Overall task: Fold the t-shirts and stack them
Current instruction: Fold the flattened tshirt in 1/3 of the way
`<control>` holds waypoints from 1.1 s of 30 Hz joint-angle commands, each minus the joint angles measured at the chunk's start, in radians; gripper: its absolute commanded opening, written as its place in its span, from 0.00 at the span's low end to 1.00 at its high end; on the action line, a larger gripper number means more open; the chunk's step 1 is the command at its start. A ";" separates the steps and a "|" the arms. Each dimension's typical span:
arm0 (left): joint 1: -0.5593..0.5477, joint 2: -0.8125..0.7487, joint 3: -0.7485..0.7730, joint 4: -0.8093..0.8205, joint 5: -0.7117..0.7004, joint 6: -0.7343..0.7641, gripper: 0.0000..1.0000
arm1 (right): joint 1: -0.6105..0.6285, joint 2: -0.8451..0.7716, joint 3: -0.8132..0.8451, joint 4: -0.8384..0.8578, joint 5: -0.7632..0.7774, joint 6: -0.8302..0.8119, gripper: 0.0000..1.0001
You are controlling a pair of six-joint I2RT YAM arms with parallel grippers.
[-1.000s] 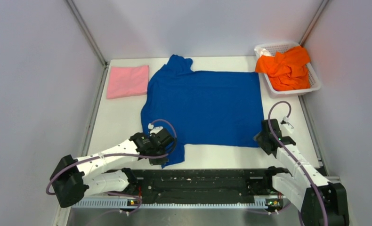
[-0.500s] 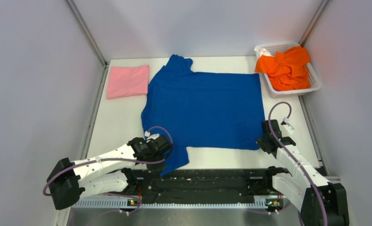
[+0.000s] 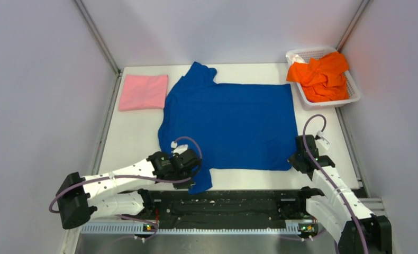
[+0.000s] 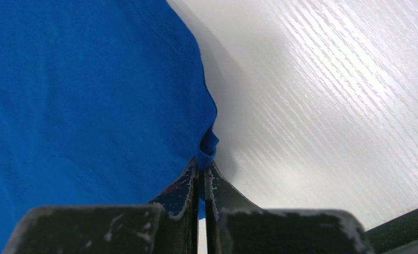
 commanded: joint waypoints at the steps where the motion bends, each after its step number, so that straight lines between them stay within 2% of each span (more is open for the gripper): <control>1: 0.071 0.035 0.137 0.129 -0.079 0.171 0.00 | -0.009 0.012 0.081 0.048 -0.060 -0.048 0.00; 5: 0.186 0.080 0.217 0.264 -0.056 0.316 0.00 | -0.008 0.058 0.124 0.081 -0.086 -0.062 0.00; 13: 0.435 0.174 0.326 0.464 0.013 0.416 0.00 | -0.008 0.150 0.247 0.132 -0.063 -0.058 0.00; 21: 0.564 0.316 0.494 0.469 0.020 0.484 0.00 | -0.008 0.287 0.361 0.149 -0.005 -0.068 0.00; 33: 0.710 0.359 0.545 0.557 0.055 0.599 0.00 | -0.039 0.394 0.459 0.194 0.034 -0.087 0.00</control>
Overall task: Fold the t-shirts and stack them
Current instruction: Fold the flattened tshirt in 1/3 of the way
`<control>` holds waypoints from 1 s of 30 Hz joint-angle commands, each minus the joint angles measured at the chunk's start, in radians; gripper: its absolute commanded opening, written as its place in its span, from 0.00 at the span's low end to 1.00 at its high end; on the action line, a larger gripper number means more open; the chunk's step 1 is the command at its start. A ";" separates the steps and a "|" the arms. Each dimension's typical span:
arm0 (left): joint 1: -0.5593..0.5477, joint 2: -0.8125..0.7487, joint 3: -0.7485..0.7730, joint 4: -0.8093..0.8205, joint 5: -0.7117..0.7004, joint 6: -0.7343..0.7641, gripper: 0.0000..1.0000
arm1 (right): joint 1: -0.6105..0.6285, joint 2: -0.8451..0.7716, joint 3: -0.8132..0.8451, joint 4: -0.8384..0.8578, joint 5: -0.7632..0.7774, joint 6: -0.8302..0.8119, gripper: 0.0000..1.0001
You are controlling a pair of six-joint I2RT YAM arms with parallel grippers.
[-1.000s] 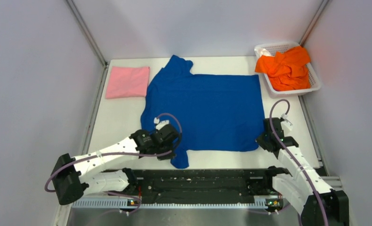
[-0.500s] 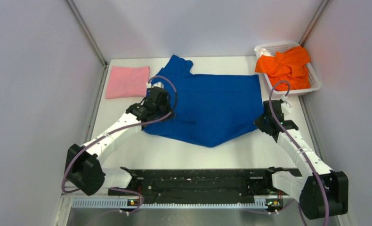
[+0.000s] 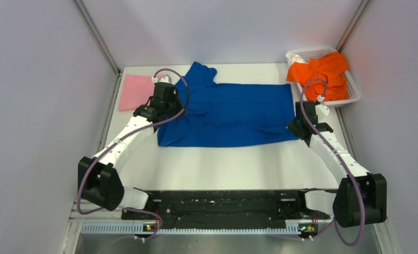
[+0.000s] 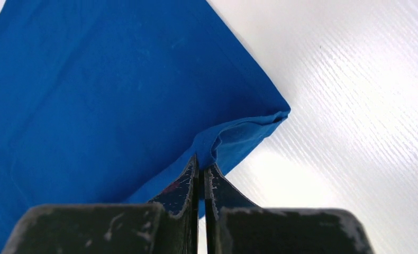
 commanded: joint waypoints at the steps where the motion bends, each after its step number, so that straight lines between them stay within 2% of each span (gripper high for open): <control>1: 0.044 0.046 0.073 0.088 0.050 0.065 0.00 | -0.023 0.034 0.063 0.060 0.023 -0.017 0.00; 5: 0.064 0.115 0.115 0.122 0.108 0.110 0.00 | -0.030 0.061 0.074 0.078 0.024 -0.022 0.00; 15: 0.113 0.297 0.243 0.104 0.110 0.145 0.00 | -0.051 0.142 0.072 0.128 0.026 -0.029 0.01; 18: 0.131 0.377 0.302 0.089 0.091 0.145 0.09 | -0.068 0.201 0.079 0.184 0.026 -0.044 0.05; 21: 0.158 0.487 0.402 0.031 0.045 0.125 0.29 | -0.099 0.288 0.125 0.213 0.012 -0.054 0.18; 24: 0.197 0.611 0.587 -0.101 0.031 0.091 0.64 | -0.145 0.367 0.190 0.247 -0.010 -0.067 0.46; 25: 0.205 0.633 0.636 -0.124 0.039 0.087 0.71 | -0.160 0.385 0.223 0.231 -0.026 -0.068 0.53; 26: 0.211 0.647 0.677 -0.138 0.054 0.082 0.73 | -0.165 0.396 0.246 0.216 -0.032 -0.078 0.59; 28: 0.212 0.643 0.709 -0.144 0.109 0.080 0.75 | -0.164 0.385 0.256 0.203 -0.049 -0.092 0.82; 30: 0.207 0.606 0.661 -0.110 0.178 0.077 0.78 | -0.159 0.354 0.228 0.202 -0.060 -0.099 0.93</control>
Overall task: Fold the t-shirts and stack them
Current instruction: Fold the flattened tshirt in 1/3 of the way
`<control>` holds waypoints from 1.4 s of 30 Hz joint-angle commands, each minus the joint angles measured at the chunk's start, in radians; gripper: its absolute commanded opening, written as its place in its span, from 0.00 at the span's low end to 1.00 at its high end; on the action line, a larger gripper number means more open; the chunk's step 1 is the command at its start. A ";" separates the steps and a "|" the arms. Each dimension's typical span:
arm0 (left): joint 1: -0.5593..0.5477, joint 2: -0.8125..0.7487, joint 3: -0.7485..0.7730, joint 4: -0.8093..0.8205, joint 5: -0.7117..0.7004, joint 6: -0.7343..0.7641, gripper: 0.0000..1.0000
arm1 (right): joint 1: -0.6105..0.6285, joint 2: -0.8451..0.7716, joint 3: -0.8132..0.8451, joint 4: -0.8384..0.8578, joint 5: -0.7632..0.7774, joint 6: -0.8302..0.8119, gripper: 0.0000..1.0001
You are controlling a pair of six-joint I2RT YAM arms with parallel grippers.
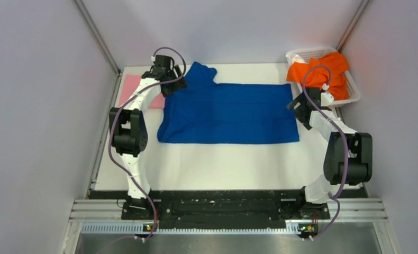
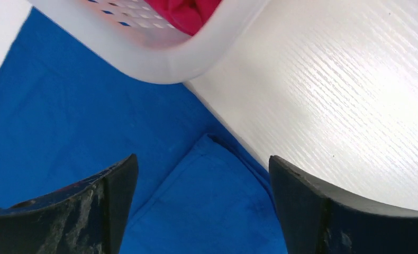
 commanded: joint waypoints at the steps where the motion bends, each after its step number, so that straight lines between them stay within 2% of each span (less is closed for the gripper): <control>1: -0.005 -0.092 -0.026 0.005 0.133 -0.023 0.82 | 0.006 -0.070 0.008 0.026 -0.035 -0.039 0.94; 2: -0.011 -0.120 -0.096 0.023 0.157 -0.029 0.86 | 0.017 -0.090 -0.012 0.021 -0.035 -0.044 0.95; 5: -0.045 -0.208 -0.246 0.049 0.215 -0.052 0.87 | 0.091 -0.158 -0.067 0.018 -0.027 -0.064 0.97; 8: -0.126 -0.316 -0.392 0.088 0.192 -0.045 0.88 | 0.168 -0.213 -0.104 0.035 -0.035 -0.088 0.97; 11: -0.189 -0.390 -0.496 0.123 0.204 -0.050 0.89 | 0.210 -0.238 -0.148 0.128 -0.096 -0.096 0.97; 13: -0.194 -0.398 -0.544 0.154 0.231 -0.038 0.89 | 0.220 -0.227 -0.161 0.186 -0.159 -0.098 0.97; 16: -0.162 -0.355 -0.542 0.085 0.173 -0.047 0.89 | 0.249 -0.181 -0.153 0.211 -0.208 -0.111 0.97; 18: -0.118 -0.319 -0.533 0.053 0.194 -0.051 0.89 | 0.260 -0.148 -0.147 0.217 -0.219 -0.121 0.97; 25: 0.000 -0.221 -0.527 0.090 0.187 -0.041 0.89 | 0.260 -0.021 -0.109 0.212 -0.216 -0.137 0.96; 33: 0.052 -0.121 -0.506 0.102 0.178 -0.036 0.88 | 0.261 0.056 -0.086 0.202 -0.158 -0.140 0.96; 38: 0.056 -0.142 -0.556 0.065 0.230 -0.057 0.86 | 0.261 0.058 -0.112 0.171 -0.143 -0.106 0.97; 42: 0.049 -0.242 -0.702 0.003 0.210 -0.079 0.85 | 0.263 0.018 -0.171 0.109 -0.171 -0.043 0.96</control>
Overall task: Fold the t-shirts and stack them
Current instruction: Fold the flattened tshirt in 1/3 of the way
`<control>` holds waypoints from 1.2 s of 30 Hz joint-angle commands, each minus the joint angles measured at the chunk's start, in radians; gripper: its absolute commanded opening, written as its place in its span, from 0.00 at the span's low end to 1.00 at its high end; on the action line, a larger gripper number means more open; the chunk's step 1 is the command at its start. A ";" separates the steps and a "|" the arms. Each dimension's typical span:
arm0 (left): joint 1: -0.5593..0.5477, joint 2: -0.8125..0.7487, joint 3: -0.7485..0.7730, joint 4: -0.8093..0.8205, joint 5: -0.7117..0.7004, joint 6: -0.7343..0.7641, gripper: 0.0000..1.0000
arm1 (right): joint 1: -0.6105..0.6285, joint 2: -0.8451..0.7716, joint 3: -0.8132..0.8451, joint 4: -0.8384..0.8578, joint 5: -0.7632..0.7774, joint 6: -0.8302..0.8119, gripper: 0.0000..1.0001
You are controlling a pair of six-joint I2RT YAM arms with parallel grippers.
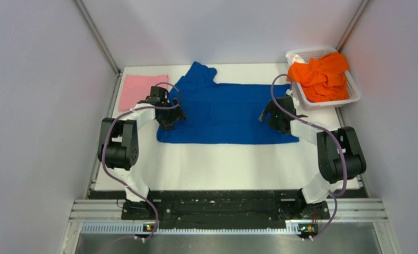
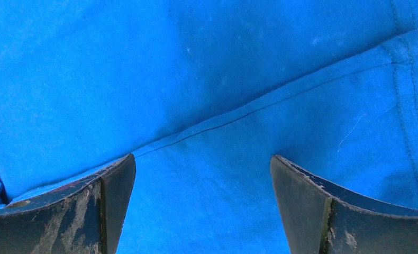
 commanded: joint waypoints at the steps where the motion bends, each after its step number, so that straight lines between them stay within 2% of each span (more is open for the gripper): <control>1: -0.006 -0.088 -0.202 -0.117 -0.037 -0.030 0.85 | 0.020 -0.045 -0.074 -0.094 -0.002 0.073 0.96; 7: -0.029 -0.325 -0.460 -0.133 -0.104 -0.104 0.85 | 0.126 -0.198 -0.214 -0.195 0.028 0.138 0.97; 11: -0.074 -0.424 -0.531 -0.200 -0.188 -0.167 0.85 | 0.220 -0.333 -0.300 -0.273 0.067 0.187 0.97; 15: -0.137 -0.532 -0.583 -0.261 -0.260 -0.230 0.85 | 0.248 -0.442 -0.364 -0.354 0.104 0.215 0.97; 20: -0.157 -0.654 -0.621 -0.353 -0.369 -0.290 0.85 | 0.248 -0.536 -0.397 -0.412 0.141 0.220 0.97; 25: -0.162 -0.721 -0.664 -0.316 -0.340 -0.297 0.85 | 0.248 -0.594 -0.417 -0.414 0.145 0.209 0.97; 36: -0.162 -0.727 -0.541 -0.290 -0.352 -0.249 0.86 | 0.249 -0.625 -0.349 -0.361 0.142 0.163 0.99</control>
